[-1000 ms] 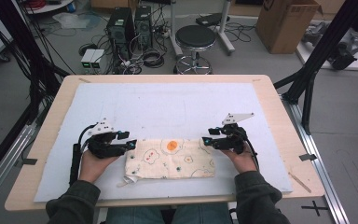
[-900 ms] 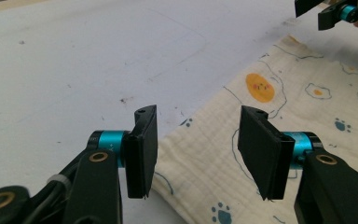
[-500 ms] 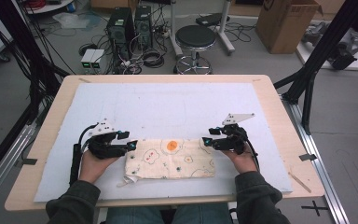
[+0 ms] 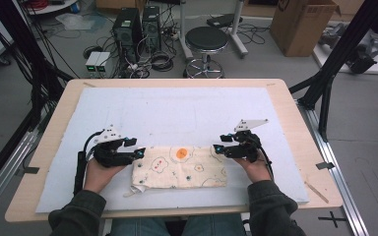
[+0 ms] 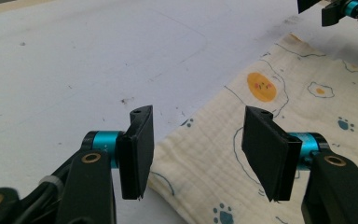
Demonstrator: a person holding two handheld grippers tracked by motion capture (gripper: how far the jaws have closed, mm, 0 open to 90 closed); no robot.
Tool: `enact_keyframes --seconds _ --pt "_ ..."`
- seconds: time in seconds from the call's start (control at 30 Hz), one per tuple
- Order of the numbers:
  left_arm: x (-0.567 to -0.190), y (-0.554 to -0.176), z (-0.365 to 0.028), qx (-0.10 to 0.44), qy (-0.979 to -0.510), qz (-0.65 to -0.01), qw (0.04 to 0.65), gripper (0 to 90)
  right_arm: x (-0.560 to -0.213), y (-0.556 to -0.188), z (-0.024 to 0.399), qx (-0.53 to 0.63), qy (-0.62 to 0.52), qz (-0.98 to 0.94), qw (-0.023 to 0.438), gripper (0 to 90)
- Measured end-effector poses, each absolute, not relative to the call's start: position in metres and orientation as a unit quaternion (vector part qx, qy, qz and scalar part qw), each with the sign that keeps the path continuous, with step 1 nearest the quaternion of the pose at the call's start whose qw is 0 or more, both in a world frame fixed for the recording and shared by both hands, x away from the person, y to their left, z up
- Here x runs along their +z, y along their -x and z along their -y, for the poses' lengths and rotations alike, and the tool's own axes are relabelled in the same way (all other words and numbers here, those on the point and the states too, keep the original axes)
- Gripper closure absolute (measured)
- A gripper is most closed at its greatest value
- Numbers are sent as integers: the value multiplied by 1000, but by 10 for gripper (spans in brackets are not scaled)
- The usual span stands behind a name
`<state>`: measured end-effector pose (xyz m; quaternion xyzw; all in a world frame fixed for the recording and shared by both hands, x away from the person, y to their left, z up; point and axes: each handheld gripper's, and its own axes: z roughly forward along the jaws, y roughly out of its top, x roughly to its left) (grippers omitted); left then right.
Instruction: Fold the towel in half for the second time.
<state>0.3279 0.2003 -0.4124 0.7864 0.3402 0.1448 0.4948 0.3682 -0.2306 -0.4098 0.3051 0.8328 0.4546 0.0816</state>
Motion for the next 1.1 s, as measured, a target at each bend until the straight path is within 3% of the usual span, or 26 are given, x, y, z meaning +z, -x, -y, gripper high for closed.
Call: enact_keyframes --seconds 0.57,1.1 --pt "-423 -346 -201 159 -768 -389 483 471 -417 -379 227 439 -312 -838 85 505" --pt "-435 -353 -197 128 -797 -396 438 527 -433 -390 227 405 -328 -852 50 613"
